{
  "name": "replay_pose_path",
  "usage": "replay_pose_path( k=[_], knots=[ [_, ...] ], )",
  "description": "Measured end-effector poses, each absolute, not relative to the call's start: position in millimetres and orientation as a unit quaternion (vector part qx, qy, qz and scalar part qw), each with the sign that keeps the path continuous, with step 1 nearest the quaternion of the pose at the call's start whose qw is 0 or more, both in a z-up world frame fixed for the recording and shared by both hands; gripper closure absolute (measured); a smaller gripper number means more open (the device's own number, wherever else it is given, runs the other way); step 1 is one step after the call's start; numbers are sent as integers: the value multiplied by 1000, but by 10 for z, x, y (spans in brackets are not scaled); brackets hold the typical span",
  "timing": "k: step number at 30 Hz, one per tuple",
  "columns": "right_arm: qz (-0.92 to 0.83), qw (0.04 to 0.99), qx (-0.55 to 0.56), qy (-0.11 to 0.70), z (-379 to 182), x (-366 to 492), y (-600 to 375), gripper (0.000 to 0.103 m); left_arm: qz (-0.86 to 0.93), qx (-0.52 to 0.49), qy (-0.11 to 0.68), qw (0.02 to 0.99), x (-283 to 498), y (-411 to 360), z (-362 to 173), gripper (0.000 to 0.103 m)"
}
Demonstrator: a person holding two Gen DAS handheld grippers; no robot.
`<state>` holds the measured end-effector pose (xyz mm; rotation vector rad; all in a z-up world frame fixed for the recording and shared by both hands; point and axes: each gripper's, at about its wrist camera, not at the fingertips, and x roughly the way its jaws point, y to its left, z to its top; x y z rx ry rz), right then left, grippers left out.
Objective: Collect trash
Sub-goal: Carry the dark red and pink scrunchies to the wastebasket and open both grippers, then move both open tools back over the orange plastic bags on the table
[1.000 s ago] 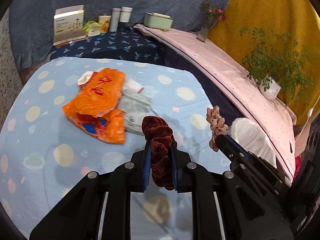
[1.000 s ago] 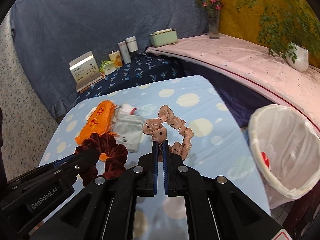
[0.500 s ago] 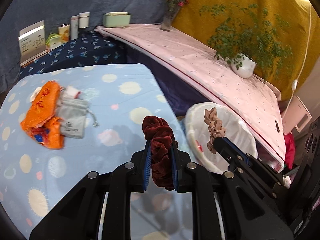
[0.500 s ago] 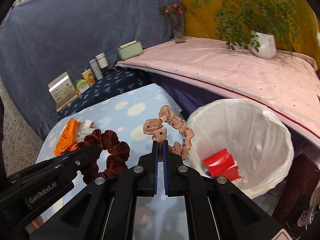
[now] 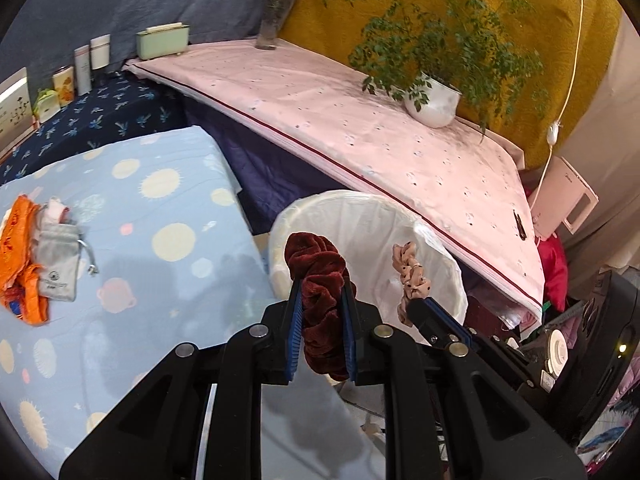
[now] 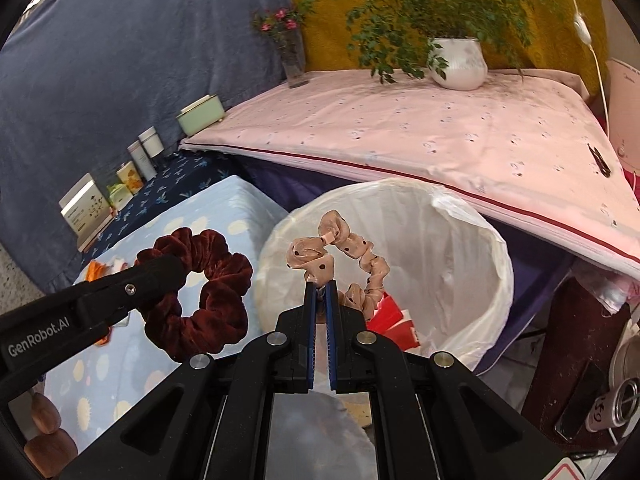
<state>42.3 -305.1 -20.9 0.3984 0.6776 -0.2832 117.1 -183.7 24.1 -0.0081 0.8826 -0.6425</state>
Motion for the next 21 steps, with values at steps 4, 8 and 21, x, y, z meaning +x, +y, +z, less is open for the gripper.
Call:
replay_pose_path(
  k=[4, 8, 21],
  knots=[
    [-143, 912, 197, 331, -265, 372, -3146, 98, -314, 4, 422, 850, 1172, -1988, 197, 86],
    [-147, 910, 200, 331, -288, 357, -3211, 97, -320, 12, 423, 848, 1177, -2138, 171, 86],
    [-161, 906, 203, 334, -365, 372, -3360, 90, -322, 12, 425, 846, 1239, -2284, 93, 74]
  ],
)
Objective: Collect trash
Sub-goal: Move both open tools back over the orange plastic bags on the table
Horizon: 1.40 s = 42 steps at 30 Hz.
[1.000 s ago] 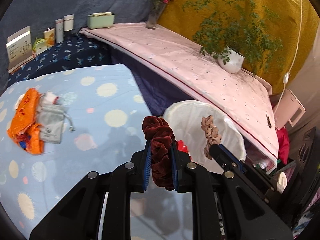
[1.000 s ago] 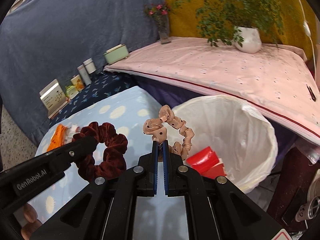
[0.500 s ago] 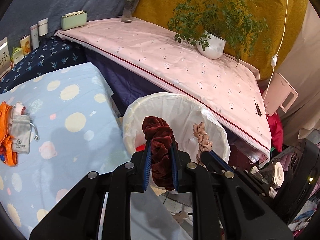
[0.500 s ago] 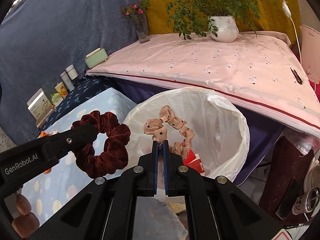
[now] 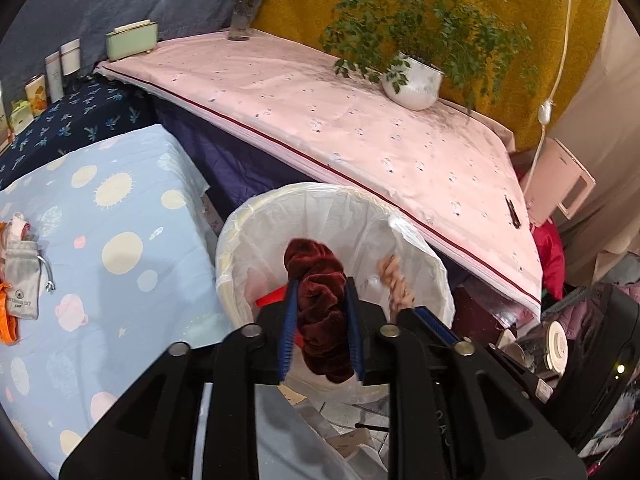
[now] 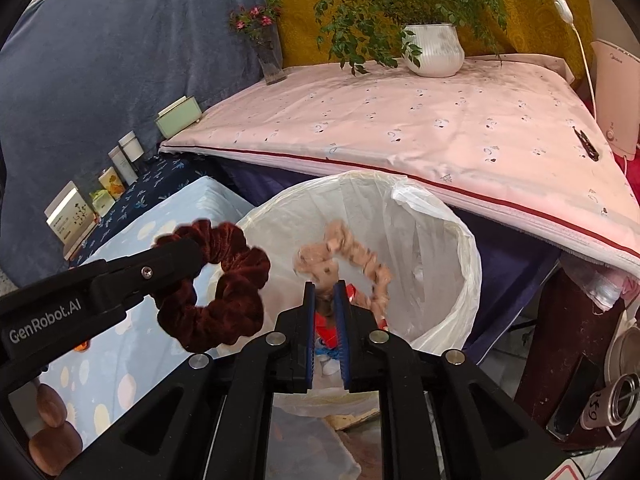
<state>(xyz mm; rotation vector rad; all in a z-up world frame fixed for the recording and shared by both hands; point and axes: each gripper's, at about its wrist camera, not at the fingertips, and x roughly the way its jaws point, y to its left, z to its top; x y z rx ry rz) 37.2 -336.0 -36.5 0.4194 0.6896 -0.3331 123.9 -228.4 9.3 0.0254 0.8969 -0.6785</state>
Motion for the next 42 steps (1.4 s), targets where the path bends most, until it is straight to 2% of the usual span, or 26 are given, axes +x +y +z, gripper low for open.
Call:
replay_pose_path(
  k=[1, 2, 6, 11, 28, 32, 42],
  knots=[
    [-162, 907, 202, 333, -359, 376, -3355, 86, -320, 11, 424, 847, 1244, -2281, 95, 67],
    [-162, 907, 201, 333, -355, 384, -3348, 85, -318, 10, 422, 849, 1252, -2269, 98, 66],
    [-162, 908, 195, 334, -347, 404, -3312, 84, -310, 9, 426, 850, 1297, -2216, 86, 66],
    [-162, 910, 190, 332, -325, 402, -3243, 76, -299, 4, 427, 853, 1324, -2095, 82, 66],
    [-135, 920, 164, 331, -139, 486, -2810, 73, -262, -14, 419, 869, 1325, -1520, 133, 66],
    [-127, 923, 154, 329, -87, 521, -2654, 66, -248, -24, 420, 872, 1360, -1305, 133, 66],
    [-95, 928, 128, 336, -23, 694, -2154, 61, -197, -57, 426, 881, 1489, -603, 59, 59]
  ],
)
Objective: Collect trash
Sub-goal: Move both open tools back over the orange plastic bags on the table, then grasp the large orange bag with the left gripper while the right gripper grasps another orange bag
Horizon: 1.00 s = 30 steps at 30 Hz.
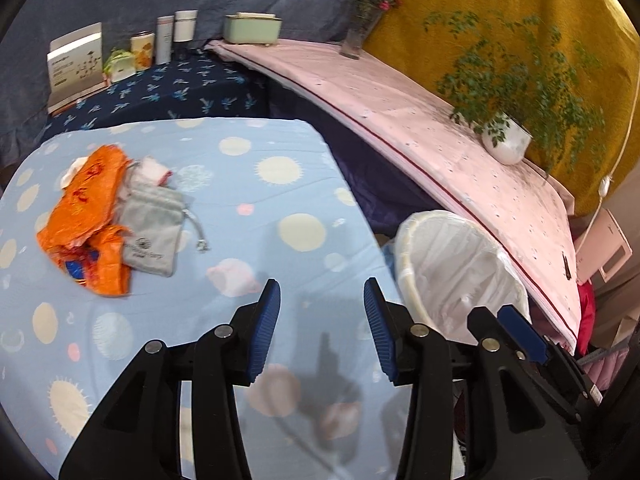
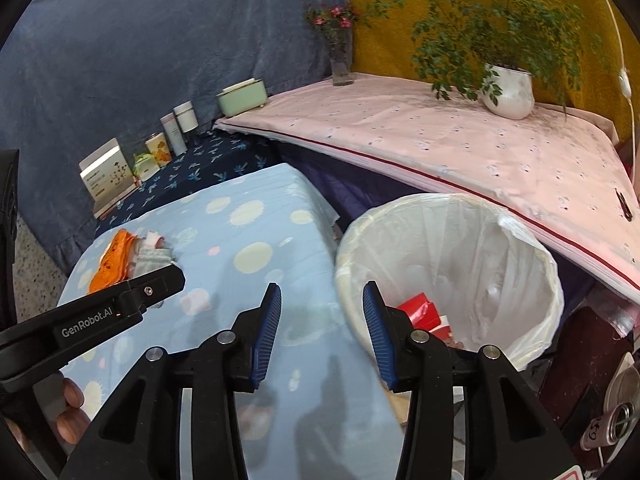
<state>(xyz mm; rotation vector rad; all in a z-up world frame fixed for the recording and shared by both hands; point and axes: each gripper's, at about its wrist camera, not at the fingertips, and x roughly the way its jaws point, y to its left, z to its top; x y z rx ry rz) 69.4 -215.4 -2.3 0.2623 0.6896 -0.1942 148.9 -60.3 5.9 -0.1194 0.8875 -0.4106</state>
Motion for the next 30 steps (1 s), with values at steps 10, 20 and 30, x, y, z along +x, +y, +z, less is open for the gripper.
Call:
replay_pose_path(
  k=[10, 20, 30],
  knots=[
    [-62, 931, 104, 344, -20, 880, -1550, 53, -138, -74, 422, 893, 1594, 139, 11, 44],
    [-18, 926, 89, 367, -166, 1074, -976, 53, -82, -70, 416, 903, 1795, 756, -79, 18],
    [20, 916, 72, 393, -396, 1396, -456, 48, -69, -44, 421, 903, 2163, 1066, -265, 12]
  ],
)
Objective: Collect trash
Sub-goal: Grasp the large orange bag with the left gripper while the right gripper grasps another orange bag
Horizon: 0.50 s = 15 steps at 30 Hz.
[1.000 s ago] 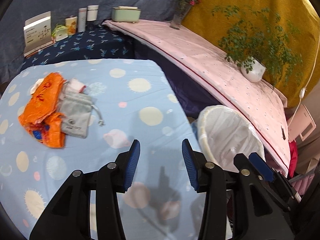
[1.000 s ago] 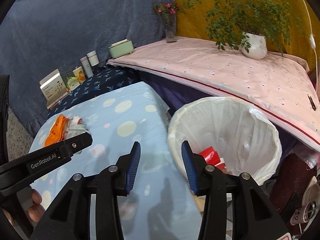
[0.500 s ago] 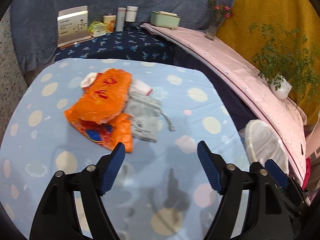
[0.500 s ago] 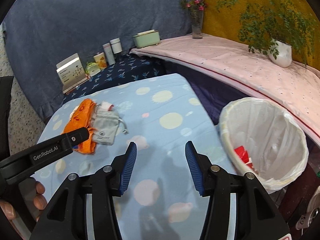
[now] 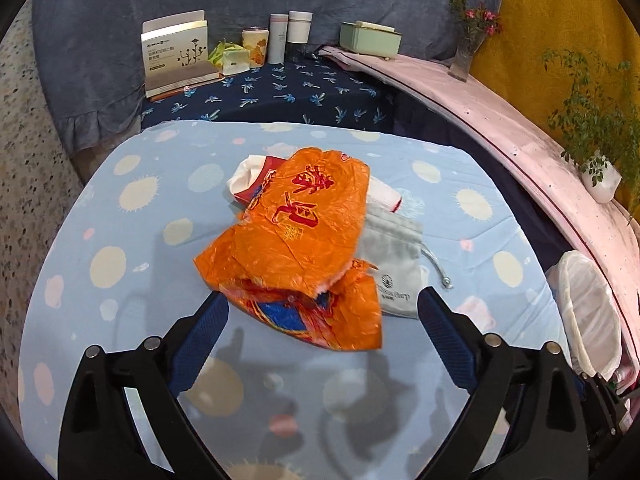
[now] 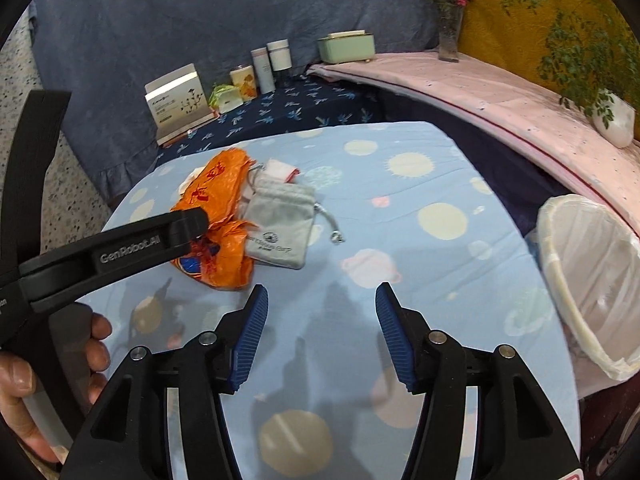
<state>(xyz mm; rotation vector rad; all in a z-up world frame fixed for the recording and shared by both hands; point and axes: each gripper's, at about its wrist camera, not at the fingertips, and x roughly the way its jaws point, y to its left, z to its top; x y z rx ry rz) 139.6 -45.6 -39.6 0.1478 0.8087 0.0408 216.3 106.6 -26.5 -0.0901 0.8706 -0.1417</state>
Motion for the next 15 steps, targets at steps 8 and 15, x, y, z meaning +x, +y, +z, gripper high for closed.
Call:
replay_pose_path(
  k=[8, 15],
  knots=[
    [40, 907, 73, 413, -603, 1690, -168, 48, -89, -6, 427, 900, 2516, 1046, -421, 14],
    [48, 902, 78, 421, -717, 1879, -40, 48, -106, -22, 440, 891, 2650, 1132, -513, 46]
  ],
)
